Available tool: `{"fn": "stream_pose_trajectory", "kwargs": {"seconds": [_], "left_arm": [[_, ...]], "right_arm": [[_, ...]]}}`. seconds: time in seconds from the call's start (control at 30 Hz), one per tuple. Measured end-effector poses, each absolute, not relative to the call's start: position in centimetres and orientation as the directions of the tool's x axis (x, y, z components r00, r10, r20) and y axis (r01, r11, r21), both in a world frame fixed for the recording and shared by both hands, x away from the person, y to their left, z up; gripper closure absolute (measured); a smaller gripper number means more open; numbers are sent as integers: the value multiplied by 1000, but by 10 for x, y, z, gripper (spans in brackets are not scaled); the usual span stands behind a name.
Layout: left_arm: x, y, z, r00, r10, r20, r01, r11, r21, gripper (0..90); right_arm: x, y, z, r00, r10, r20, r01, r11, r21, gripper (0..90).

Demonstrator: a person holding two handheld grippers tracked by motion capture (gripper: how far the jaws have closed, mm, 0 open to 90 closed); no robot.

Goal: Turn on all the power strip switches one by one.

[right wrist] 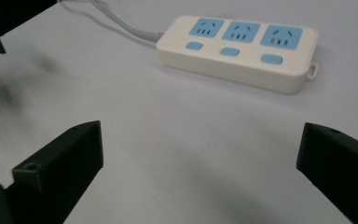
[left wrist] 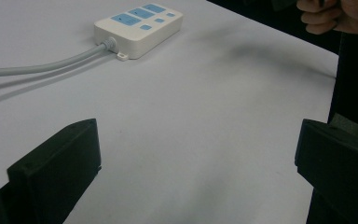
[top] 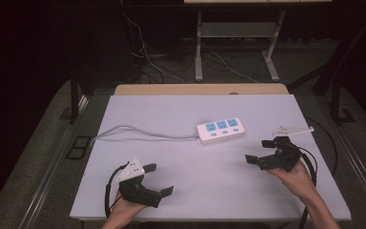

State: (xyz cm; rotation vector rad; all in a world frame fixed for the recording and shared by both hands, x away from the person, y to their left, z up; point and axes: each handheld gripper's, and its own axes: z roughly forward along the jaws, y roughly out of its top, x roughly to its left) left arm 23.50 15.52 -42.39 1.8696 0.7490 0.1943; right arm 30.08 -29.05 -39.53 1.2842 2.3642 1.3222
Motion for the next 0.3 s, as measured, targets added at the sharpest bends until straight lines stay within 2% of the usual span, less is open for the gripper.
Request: {"fn": "stream_pose_trajectory", "kwargs": {"seconds": [0.3], "left_arm": [[236,156,-424,788,580,-205,406,-240,882,0]], "right_arm": [[266,-307,-410,-597,746,294,622,199,757,3]]}}
